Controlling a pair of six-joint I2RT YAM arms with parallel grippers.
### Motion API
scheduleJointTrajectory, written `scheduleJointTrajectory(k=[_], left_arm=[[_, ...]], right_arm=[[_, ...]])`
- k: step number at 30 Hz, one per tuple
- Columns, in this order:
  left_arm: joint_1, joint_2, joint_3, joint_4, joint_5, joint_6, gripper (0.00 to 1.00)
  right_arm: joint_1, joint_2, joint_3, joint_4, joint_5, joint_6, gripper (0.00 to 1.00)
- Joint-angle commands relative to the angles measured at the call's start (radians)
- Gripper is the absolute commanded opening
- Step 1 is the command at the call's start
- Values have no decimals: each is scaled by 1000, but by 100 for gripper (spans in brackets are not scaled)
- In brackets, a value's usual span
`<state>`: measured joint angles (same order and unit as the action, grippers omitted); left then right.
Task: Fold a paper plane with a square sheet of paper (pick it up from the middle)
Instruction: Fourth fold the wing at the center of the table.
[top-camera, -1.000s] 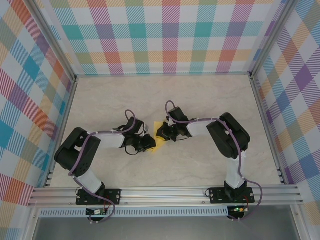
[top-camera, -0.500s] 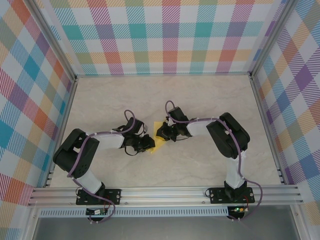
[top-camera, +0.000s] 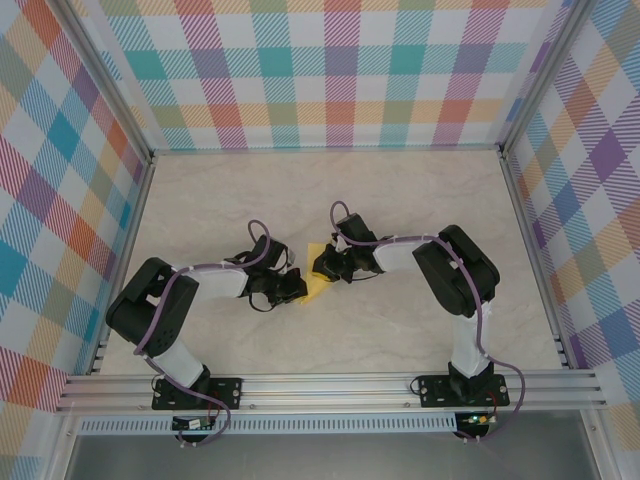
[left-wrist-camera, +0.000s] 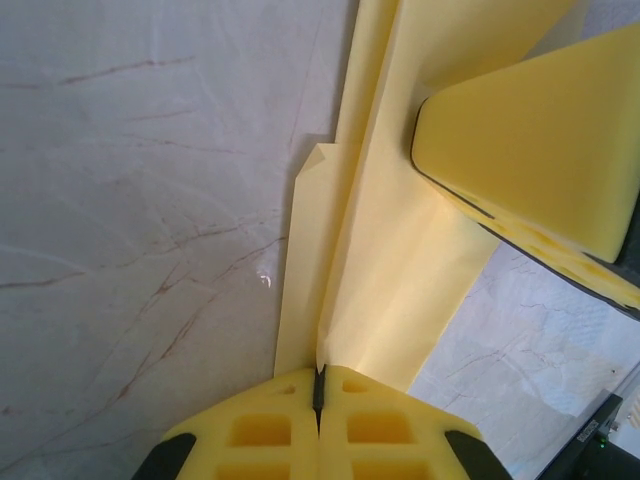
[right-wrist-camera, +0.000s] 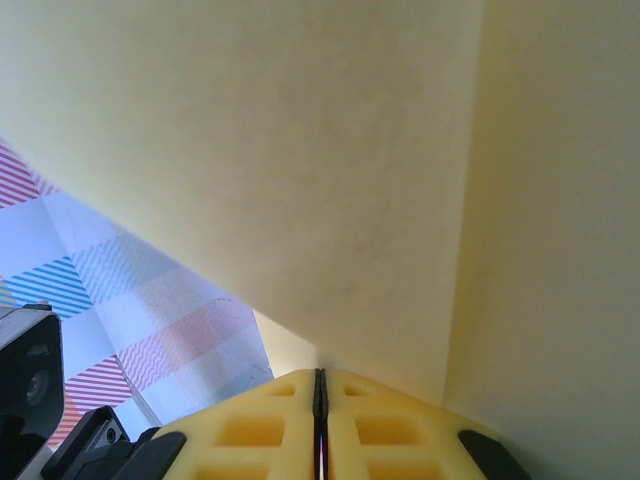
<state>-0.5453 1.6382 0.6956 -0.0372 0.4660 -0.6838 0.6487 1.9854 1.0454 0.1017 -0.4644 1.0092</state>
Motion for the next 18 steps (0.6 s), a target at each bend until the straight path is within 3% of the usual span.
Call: scheduleJointTrajectory(k=[1,12,18], left_arm=[[-10,19,-66,-106,-22,-10,8],[-9,-201,-97,-121,-33,-57,33],[-9,-278,-63,-162,-61,-60,38]], right_arm=[[-6,53,-7,-78,43,-9,10],[-6,52,-10,-79,38,-12,10],[-6,50,-15,-74,36,-14,10]])
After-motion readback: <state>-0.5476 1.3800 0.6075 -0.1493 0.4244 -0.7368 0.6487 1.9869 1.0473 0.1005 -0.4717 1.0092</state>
